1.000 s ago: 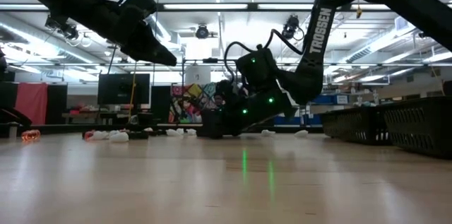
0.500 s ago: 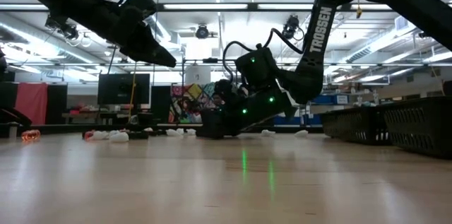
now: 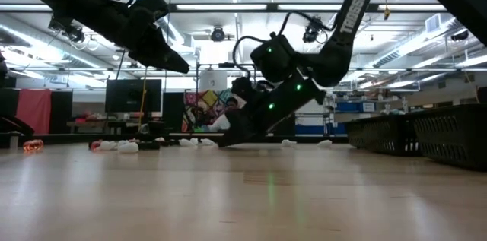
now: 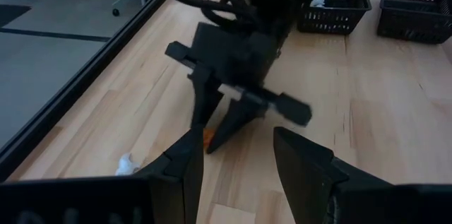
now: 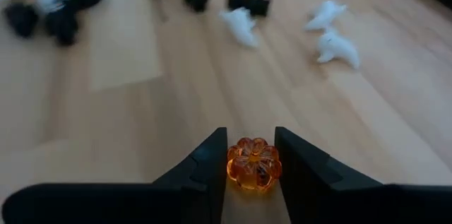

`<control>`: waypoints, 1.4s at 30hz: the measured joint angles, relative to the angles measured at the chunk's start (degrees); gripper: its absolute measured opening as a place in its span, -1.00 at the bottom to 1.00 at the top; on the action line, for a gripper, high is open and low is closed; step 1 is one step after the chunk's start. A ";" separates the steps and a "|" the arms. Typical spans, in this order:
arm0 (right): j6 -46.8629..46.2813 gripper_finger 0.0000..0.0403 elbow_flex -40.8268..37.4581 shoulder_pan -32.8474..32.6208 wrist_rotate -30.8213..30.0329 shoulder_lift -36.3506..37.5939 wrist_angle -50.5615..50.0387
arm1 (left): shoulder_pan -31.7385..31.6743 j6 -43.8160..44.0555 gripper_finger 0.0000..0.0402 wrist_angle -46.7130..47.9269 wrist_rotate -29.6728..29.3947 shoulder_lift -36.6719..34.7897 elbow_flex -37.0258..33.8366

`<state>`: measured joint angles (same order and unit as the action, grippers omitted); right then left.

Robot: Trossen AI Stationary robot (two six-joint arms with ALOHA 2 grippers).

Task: Sort Halloween decoration
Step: Put the orange pumpkin toy into the top black bin

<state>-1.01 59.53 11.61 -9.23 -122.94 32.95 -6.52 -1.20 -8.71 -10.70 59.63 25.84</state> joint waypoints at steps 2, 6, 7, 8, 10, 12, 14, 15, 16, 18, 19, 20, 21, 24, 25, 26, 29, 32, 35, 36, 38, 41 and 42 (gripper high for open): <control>0.61 -0.44 -0.07 -0.47 0.39 1.89 -2.84 | 0.00 0.09 -0.22 0.00 0.00 -0.01 0.00; 1.28 -0.44 0.04 -1.43 1.02 5.89 -8.22 | 0.00 0.35 -0.22 -0.01 0.00 0.01 0.00; 1.27 -0.44 0.04 -1.68 1.02 6.82 -9.67 | 0.00 0.35 -0.22 -0.01 0.00 0.00 0.00; 1.27 -0.44 0.04 -1.92 1.00 7.83 -11.47 | 0.00 0.35 -0.22 0.00 0.00 -0.01 0.00; 1.27 -0.44 0.05 -2.58 1.15 10.10 -15.23 | 0.00 0.42 -0.22 0.00 0.00 0.01 -0.02; 1.25 -0.44 0.09 -3.24 2.33 12.59 -19.78 | 0.00 0.56 -0.22 0.02 0.00 0.01 0.00; 1.25 -0.44 0.09 -3.95 3.18 15.21 -25.37 | 0.00 0.59 -0.22 0.02 0.00 0.01 0.00; 1.24 -0.44 0.09 -4.32 3.36 16.59 -27.89 | 0.00 0.59 -0.22 0.02 0.00 0.00 0.00; 1.21 -0.44 0.09 -4.69 3.52 18.13 -30.37 | 0.00 0.58 -0.22 0.01 0.00 0.00 0.00; 1.09 -0.44 0.12 -5.41 3.56 21.29 -35.61 | 0.00 0.59 -0.22 0.02 0.00 0.01 -0.01; 1.09 -0.44 0.15 -5.74 3.56 22.89 -38.18 | 0.00 0.59 -0.22 0.00 0.00 -0.01 0.00; 1.09 -0.44 0.15 -6.04 3.61 24.46 -41.13 | 0.00 0.59 -0.22 0.02 0.00 0.01 0.00; 1.11 -0.44 0.15 -6.20 3.71 26.06 -44.06 | 0.00 0.59 -0.22 0.00 0.00 0.01 0.00; 0.63 -0.44 0.15 -6.34 3.94 30.90 -52.85 | 0.00 0.59 -0.22 0.00 0.00 0.01 -0.02; -0.03 -0.44 0.15 -6.29 3.80 32.38 -55.79 | 0.00 0.59 -0.22 0.00 0.00 0.00 -0.02; -0.60 -0.44 0.14 -6.14 3.29 33.79 -58.90 | 0.00 0.59 -0.22 0.02 0.01 0.01 -0.01; -2.46 -0.44 -1.29 -5.29 2.12 37.92 -65.50 | 0.00 0.59 -0.22 0.00 0.00 0.01 -0.02; -4.61 -0.44 -4.39 -3.86 0.91 41.27 -69.70 | 0.00 0.57 -0.22 0.00 0.00 0.01 -0.02; -6.75 -0.44 -7.74 -1.98 -0.19 43.90 -72.49 | 0.00 0.57 -0.22 -0.04 0.00 0.00 -0.02; -7.38 -0.44 -8.83 -1.37 -1.12 44.61 -73.04 | 0.00 0.57 -0.22 -0.07 0.01 0.00 -0.02; -8.66 -0.44 -10.58 -0.11 -3.50 45.85 -73.76 | 0.00 0.57 -0.22 -0.07 0.00 0.01 -0.02; -10.14 -0.44 -12.79 1.87 -5.76 47.21 -73.75 | 0.00 0.57 -0.22 -0.15 0.00 0.01 -0.02; -10.50 -0.44 -13.28 2.57 -5.82 47.40 -73.90 | 0.00 0.57 -0.22 -0.13 0.00 0.01 -0.02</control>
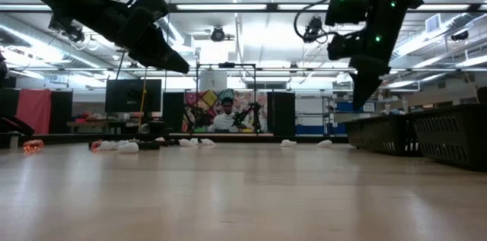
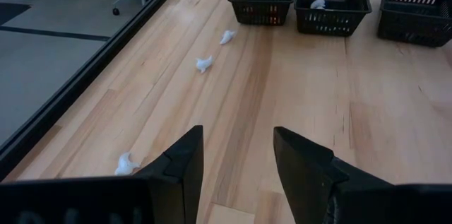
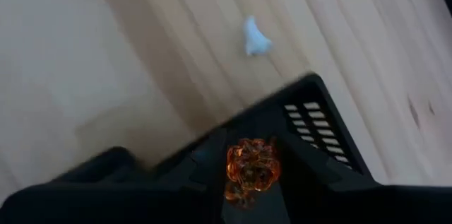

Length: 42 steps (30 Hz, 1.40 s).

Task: Sort Halloween decoration
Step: Put the orange pumpkin toy into the top black bin, then put the white ghost toy into the center black bin

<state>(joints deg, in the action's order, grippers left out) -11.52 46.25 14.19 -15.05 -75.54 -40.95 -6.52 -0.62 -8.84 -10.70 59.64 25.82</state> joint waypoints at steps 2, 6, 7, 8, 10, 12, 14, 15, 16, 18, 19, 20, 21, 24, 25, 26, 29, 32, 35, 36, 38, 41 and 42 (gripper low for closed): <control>-0.57 -0.42 -0.66 1.20 0.25 0.34 -0.17 | 0.00 0.00 -0.22 -0.01 0.00 0.00 0.00; -0.79 -0.31 -0.84 3.04 2.01 0.41 -1.59 | 0.01 0.00 -0.22 0.00 0.01 0.00 0.00; -0.80 -0.28 -0.84 3.37 2.26 0.40 -1.63 | 0.00 0.00 -0.22 0.00 0.01 0.00 0.00; -0.81 -0.26 -0.84 3.66 2.64 0.40 -1.66 | 0.00 0.00 -0.22 0.00 0.00 0.00 0.00; -0.83 -0.22 -0.84 4.02 3.15 0.58 -1.80 | 0.00 0.00 -0.22 0.00 0.00 -0.02 0.00; -1.39 -0.20 -0.84 4.08 3.13 0.70 -1.57 | 0.00 0.00 -0.22 -0.02 0.00 -0.02 0.00; -2.07 -0.20 -0.84 4.08 2.79 0.84 -0.98 | 0.00 0.00 -0.22 -0.02 0.00 -0.01 0.00; -2.50 -0.20 -0.84 4.08 2.74 0.85 0.24 | 0.02 0.00 -0.22 -0.02 0.01 -0.01 0.00; -3.20 -0.21 -0.84 4.08 2.63 0.85 2.02 | 0.00 0.00 -0.22 -0.08 0.01 0.00 0.00; -4.89 -0.21 -0.84 3.91 2.25 0.84 6.67 | 0.00 0.00 -0.22 -0.42 0.00 0.00 0.00; -5.67 -0.21 -0.84 3.72 2.23 0.78 9.39 | 0.01 0.00 -0.22 -0.46 0.00 0.00 0.00; -6.26 -0.21 -0.84 3.55 2.29 0.74 11.95 | 0.02 -0.01 -0.22 -0.42 0.01 0.00 0.00; -6.33 -0.21 -0.84 3.51 2.44 0.56 14.59 | 0.00 0.00 -0.22 -0.40 0.00 0.00 0.00; -5.37 -0.21 -0.63 3.96 4.11 -2.23 21.03 | 0.01 -0.04 -0.22 -0.45 0.00 0.00 0.00; -5.02 -0.21 -0.29 4.20 4.94 -3.64 22.04 | 0.00 -0.04 -0.22 -0.52 0.00 -0.01 0.00; -4.68 -0.21 0.34 4.47 6.04 -5.27 23.21 | 0.00 -0.06 -0.22 -0.61 0.02 0.00 0.00; -2.86 -0.21 2.71 4.82 6.19 -10.59 26.50 | 0.00 -0.09 -0.22 -0.66 0.00 0.00 0.00; -0.42 -0.21 5.32 5.10 5.21 -16.02 28.21 | 0.00 -0.26 -0.22 -0.70 0.02 0.00 0.00; 1.38 -0.21 7.30 6.13 4.57 -20.41 30.44 | 0.00 -0.26 -0.22 -0.70 0.01 -0.01 0.00; 1.88 -0.21 7.74 6.77 4.62 -21.72 30.84 | 0.00 -0.28 -0.22 -0.73 0.00 0.00 0.00; 2.30 -0.21 8.21 8.22 5.75 -23.87 31.79 | -0.02 -0.50 -0.22 -0.72 0.01 -0.01 0.00; 2.44 -0.21 8.86 10.27 8.53 -25.81 32.86 | -0.02 -0.51 -0.22 -0.66 0.00 -0.01 0.00; 2.48 -0.21 8.88 10.80 9.67 -26.29 33.00 | -0.02 -0.53 -0.22 -0.68 0.00 -0.01 0.00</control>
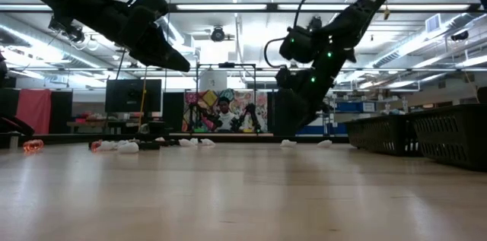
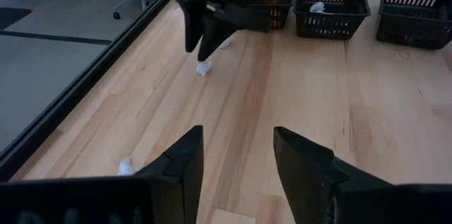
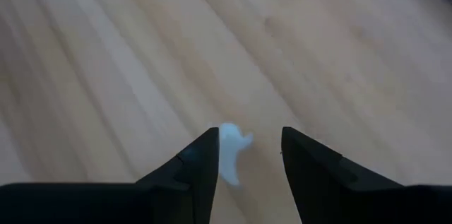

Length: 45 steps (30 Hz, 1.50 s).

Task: Sort Halloween decoration
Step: Put the white ghost toy into the center black bin

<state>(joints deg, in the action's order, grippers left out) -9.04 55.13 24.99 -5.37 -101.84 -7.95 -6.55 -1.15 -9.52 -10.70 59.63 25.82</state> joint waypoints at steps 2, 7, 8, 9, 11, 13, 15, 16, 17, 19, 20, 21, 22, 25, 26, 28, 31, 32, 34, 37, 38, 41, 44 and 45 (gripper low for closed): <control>0.11 -0.21 -0.04 0.69 1.86 -0.92 -0.09 | -0.02 -0.04 -0.22 0.00 0.00 0.01 0.00; 0.68 -0.21 -0.04 0.88 3.91 -1.23 0.52 | -0.02 -0.07 -0.22 -0.02 0.00 -0.01 0.00; 0.99 -0.21 -0.04 0.78 3.94 -1.23 0.39 | -0.02 -0.08 -0.22 -0.02 0.00 -0.01 0.00; 1.20 -0.21 -0.04 0.67 3.94 -1.23 0.42 | -0.02 -0.08 -0.22 0.00 0.00 0.01 0.00; 1.31 -0.21 -0.04 0.35 3.94 -1.33 0.52 | -0.02 -0.08 -0.22 -0.02 0.00 0.01 0.00; 1.30 -0.21 -0.04 0.12 4.00 -2.18 1.51 | -0.02 -0.08 -0.22 -0.02 0.00 0.01 0.00; 1.32 -0.21 -0.06 -0.17 4.01 -3.24 2.02 | -0.02 -0.08 -0.22 0.01 0.00 0.01 0.00; 1.31 -0.21 -0.03 -0.23 4.16 -3.92 2.83 | -0.02 -0.08 -0.22 0.07 0.00 0.01 0.00; 1.33 -0.22 0.02 -0.23 4.19 -4.24 2.85 | -0.02 -0.08 -0.22 0.20 0.00 0.01 0.00; 1.31 -0.24 0.13 -0.23 3.92 -4.70 2.95 | -0.02 0.00 -0.22 0.24 0.00 0.01 0.00; 1.33 -0.27 0.07 -0.29 3.94 -4.70 2.97 | -0.01 0.00 -0.22 0.30 0.00 0.01 0.00; 1.37 -0.30 0.05 -0.40 3.94 -4.70 2.97 | 0.02 0.02 -0.22 0.34 0.00 0.01 0.00; 1.56 -0.34 0.04 -0.48 3.97 -4.54 2.91 | 0.02 0.02 -0.22 0.31 0.00 0.00 0.00; 2.59 -0.47 -0.02 -0.77 4.26 -4.38 2.80 | 0.02 0.03 -0.22 0.33 0.00 0.01 0.00; 2.67 -0.51 -0.02 -0.85 4.38 -4.38 2.77 | 0.02 0.05 -0.22 0.35 0.00 -0.01 0.00; 2.75 -0.58 -0.02 -0.97 4.64 -4.38 2.56 | 0.02 0.05 -0.22 0.37 0.00 -0.01 0.00; 2.80 -0.64 -0.02 -1.27 4.62 -4.24 2.34 | 0.02 0.07 -0.22 0.46 0.00 0.01 0.00; 2.80 -0.65 -0.06 -1.37 4.64 -4.08 2.10 | 0.02 0.07 -0.22 0.46 0.01 0.00 0.00; 2.82 -0.65 -0.07 -1.63 4.64 -3.83 1.73 | 0.02 0.07 -0.22 0.46 0.00 0.00 0.00; 2.82 -0.65 -0.21 -1.93 5.29 -2.89 0.27 | 0.02 0.07 -0.22 0.44 0.00 0.01 0.00; 2.80 -0.65 -0.28 -2.06 5.51 -2.49 -0.26 | 0.02 0.07 -0.22 0.46 0.00 0.01 0.00; 2.80 -0.65 -0.31 -2.45 5.73 -0.70 -1.61 | 0.02 0.09 -0.22 0.44 0.01 0.00 0.00; 2.74 -0.65 -0.31 -3.04 6.59 1.34 -3.74 | 0.02 0.09 -0.22 0.44 0.00 0.01 0.00; 2.57 -0.65 -0.31 -3.29 7.39 2.03 -4.29 | 0.02 0.09 -0.22 0.44 0.01 -0.01 0.00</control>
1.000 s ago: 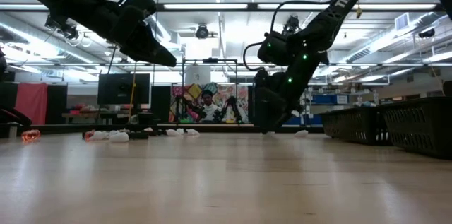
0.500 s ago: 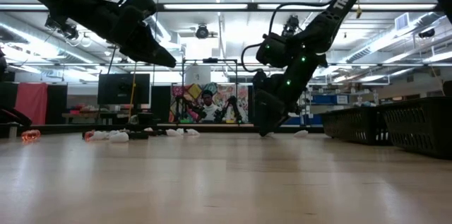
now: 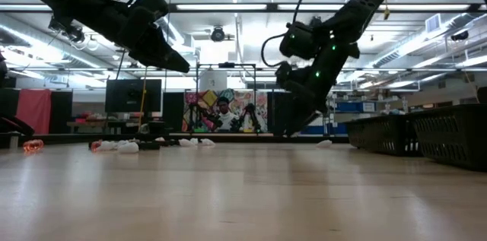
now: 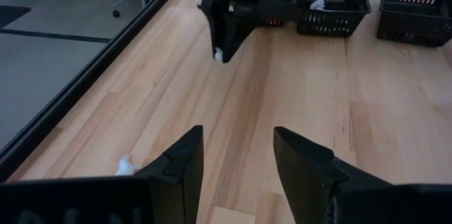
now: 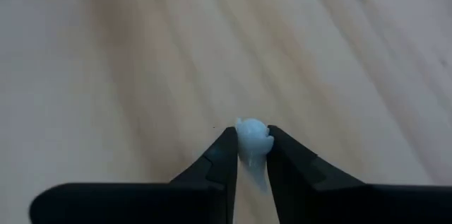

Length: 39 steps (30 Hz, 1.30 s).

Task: Sort Halloween decoration
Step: Put the white ghost toy into the center black bin, then put the black skeleton toy into the bottom black bin

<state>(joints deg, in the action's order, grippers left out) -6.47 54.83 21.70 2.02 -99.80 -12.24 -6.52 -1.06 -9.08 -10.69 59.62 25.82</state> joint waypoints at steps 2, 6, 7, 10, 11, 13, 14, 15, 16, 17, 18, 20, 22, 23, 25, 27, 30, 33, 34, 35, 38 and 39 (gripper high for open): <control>-0.43 -0.65 0.00 -0.71 2.00 1.95 -1.55 | 0.00 0.00 -0.22 0.00 0.01 0.02 0.00; -0.87 -0.65 0.04 -2.34 4.53 6.80 -7.50 | 0.00 0.02 -0.22 -0.01 -0.01 0.00 0.00; -1.10 -0.65 0.04 -2.79 4.67 8.17 -9.31 | 0.00 0.03 -0.22 0.00 -0.01 0.02 0.00; -2.29 -0.65 0.07 -4.26 5.85 12.25 -16.01 | 0.00 0.47 -0.22 0.00 0.01 0.02 0.00; -2.61 -0.65 0.07 -4.85 6.26 13.56 -18.73 | 0.00 0.48 -0.22 0.00 0.01 0.01 0.00; -3.26 -0.65 0.07 -6.16 7.21 16.07 -24.43 | 0.00 0.48 -0.22 -0.02 -0.01 0.02 0.00; -3.83 -0.65 0.14 -6.80 7.48 17.21 -27.72 | 0.00 0.48 -0.22 0.00 0.01 0.01 0.00; -4.35 -0.65 0.15 -7.39 7.63 18.28 -31.31 | 0.00 0.48 -0.22 -0.02 0.01 0.02 0.00; -5.11 -0.65 0.15 -8.03 7.69 19.18 -34.71 | 0.00 0.48 -0.22 -0.02 0.01 0.01 0.00; -6.02 -0.64 0.15 -8.71 7.69 20.02 -38.02 | 0.00 0.48 -0.22 -0.02 -0.01 0.01 0.00; -7.07 -0.64 0.15 -9.33 7.69 20.71 -40.96 | 0.00 0.48 -0.22 -0.02 0.01 0.00 0.00; -8.81 -0.64 0.15 -10.66 7.41 21.68 -45.79 | 0.00 0.48 -0.22 -0.07 -0.01 0.02 0.00; -9.87 -0.64 0.15 -11.69 7.41 21.99 -48.47 | 0.00 0.48 -0.22 -0.07 -0.01 0.02 0.00; -10.14 -0.63 0.15 -12.13 7.41 22.03 -49.08 | 0.00 0.48 -0.22 -0.09 -0.01 0.02 0.00; -10.31 -0.61 0.15 -12.73 7.36 22.00 -49.59 | 0.00 0.48 -0.22 -0.09 -0.01 0.01 0.00; -10.31 -0.57 0.15 -12.92 7.28 21.90 -49.58 | 0.00 0.48 -0.22 -0.09 0.00 0.02 0.00; -10.16 -0.48 0.15 -12.91 8.26 21.81 -49.89 | 0.00 0.48 -0.22 -0.09 0.01 0.00 0.00; -10.51 -0.42 0.29 -12.73 8.34 21.86 -49.88 | 0.00 0.48 -0.22 -0.09 -0.01 0.02 0.00; -11.01 -0.41 0.52 -12.72 8.28 21.92 -49.61 | 0.00 0.48 -0.22 -0.11 -0.01 0.02 0.00; -11.29 -0.40 0.81 -12.70 8.17 21.92 -49.04 | 0.00 0.48 -0.22 -0.11 -0.01 0.00 0.00; -11.40 -0.40 2.08 -12.68 6.29 21.52 -45.25 | 0.00 0.44 -0.22 -0.13 0.01 0.00 0.00; -11.40 -0.41 2.63 -12.73 5.47 21.28 -42.80 | 0.00 0.42 -0.22 -0.13 0.01 0.02 0.00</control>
<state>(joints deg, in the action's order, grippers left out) -17.87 57.46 8.97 7.49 -78.53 -55.04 -6.52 -0.64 -9.21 -10.68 59.64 25.82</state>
